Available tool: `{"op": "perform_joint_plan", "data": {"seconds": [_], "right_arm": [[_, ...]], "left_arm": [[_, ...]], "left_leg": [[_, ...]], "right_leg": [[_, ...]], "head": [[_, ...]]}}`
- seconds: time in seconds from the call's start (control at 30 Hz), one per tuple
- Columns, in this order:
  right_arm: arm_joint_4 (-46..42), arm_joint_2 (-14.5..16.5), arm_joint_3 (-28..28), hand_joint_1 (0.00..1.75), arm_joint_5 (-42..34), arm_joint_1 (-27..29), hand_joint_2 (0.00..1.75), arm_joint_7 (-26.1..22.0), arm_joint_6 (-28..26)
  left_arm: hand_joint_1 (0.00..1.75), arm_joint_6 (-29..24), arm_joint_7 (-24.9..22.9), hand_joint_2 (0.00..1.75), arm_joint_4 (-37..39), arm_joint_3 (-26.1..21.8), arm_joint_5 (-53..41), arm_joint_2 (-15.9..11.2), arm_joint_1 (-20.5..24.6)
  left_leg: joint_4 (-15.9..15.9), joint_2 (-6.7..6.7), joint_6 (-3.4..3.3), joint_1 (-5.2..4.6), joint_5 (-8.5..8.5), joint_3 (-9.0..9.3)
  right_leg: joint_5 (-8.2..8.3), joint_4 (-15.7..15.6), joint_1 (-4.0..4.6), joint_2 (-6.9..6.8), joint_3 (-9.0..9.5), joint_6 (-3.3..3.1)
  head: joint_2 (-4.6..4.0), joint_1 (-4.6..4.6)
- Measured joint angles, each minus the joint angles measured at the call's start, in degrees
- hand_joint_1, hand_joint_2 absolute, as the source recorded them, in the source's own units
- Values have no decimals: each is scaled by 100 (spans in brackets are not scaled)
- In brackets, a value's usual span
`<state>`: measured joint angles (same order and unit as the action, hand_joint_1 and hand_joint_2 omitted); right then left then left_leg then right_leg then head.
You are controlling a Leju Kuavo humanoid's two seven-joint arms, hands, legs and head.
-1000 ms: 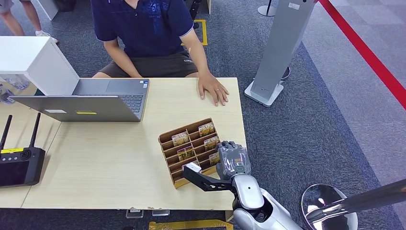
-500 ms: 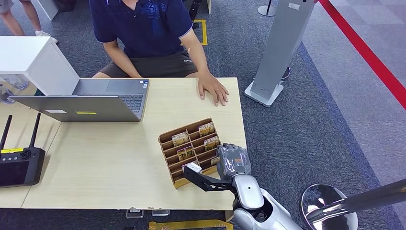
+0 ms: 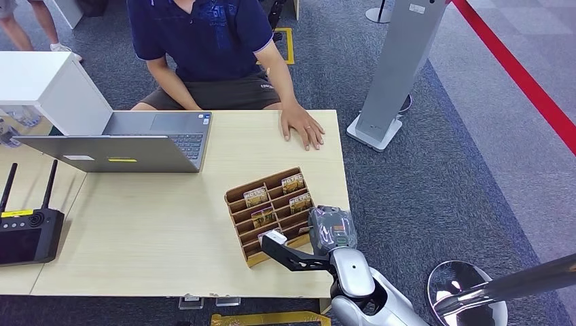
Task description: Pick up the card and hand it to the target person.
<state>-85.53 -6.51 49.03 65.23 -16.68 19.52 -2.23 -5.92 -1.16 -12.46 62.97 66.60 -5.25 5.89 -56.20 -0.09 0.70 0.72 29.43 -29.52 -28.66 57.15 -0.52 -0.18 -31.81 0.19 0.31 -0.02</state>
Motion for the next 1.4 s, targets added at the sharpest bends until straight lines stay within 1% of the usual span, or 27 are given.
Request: {"op": "perform_joint_plan", "data": {"seconds": [0.1, 0.17, 0.43, 0.73, 0.97, 1.07, 1.17, 1.3, 1.4], "right_arm": [[-2, 0, -3, 146, 3, 0, 175, 2, 0], [-2, 0, -5, 150, 3, 0, 175, 2, -2], [-4, 0, -45, 150, 15, 0, 175, -5, -14], [-51, -4, -112, 150, 91, 30, 175, -4, -138], [-666, -91, -298, 150, 227, -19, 175, 19, -398], [-1000, -149, -384, 150, 198, -127, 175, 52, -424], [-1260, -225, -439, 150, -31, -394, 175, 108, -451], [-1287, -246, -449, 150, -507, -790, 175, 17, -498], [-1093, -188, -432, 150, -874, -1147, 175, -148, -603]], "left_arm": [[0, 1, 11, 0, 0, 4, -1, 0, 0], [0, 3, 17, 0, 0, 13, -4, 0, 0], [0, -58, 27, 0, 0, 63, -162, 0, 1], [0, -99, 57, 0, 0, 72, -93, 0, 0], [0, -91, 84, 0, 0, 70, -49, 0, -3], [0, -79, 86, 0, 0, 71, -49, 0, -5], [0, -60, 96, 0, 0, 74, -64, 0, -6], [0, -52, 103, 0, 0, 87, -128, 0, -4], [0, -49, 102, 0, 0, 113, -194, 0, 4]], "left_leg": [[0, 0, 0, 0, 0, 1], [0, 0, 0, 0, 0, 2], [0, 0, 0, 0, -1, 3], [0, 0, 0, 0, -1, 2], [0, 0, 0, 0, -1, 3], [0, 0, 0, 0, -2, 3], [0, 1, 1, 0, -2, 5], [0, 0, 2, 0, -4, 4], [0, 0, 3, 0, -5, 3]], "right_leg": [[0, 0, 0, 0, 1, 0], [0, 0, 0, 0, 1, 0], [0, 1, 0, 0, 2, 0], [1, 1, 0, 0, 1, -1], [2, 1, 0, 1, 2, -2], [3, 2, 0, 1, 1, -3], [4, 3, 0, 3, 2, -5], [5, 5, 0, 3, 3, -6], [5, 9, 0, 2, 3, -6]], "head": [[0, 0], [0, 0], [0, 0], [0, 0], [0, 0], [0, 0], [0, 0], [0, 0], [0, 1]]}}
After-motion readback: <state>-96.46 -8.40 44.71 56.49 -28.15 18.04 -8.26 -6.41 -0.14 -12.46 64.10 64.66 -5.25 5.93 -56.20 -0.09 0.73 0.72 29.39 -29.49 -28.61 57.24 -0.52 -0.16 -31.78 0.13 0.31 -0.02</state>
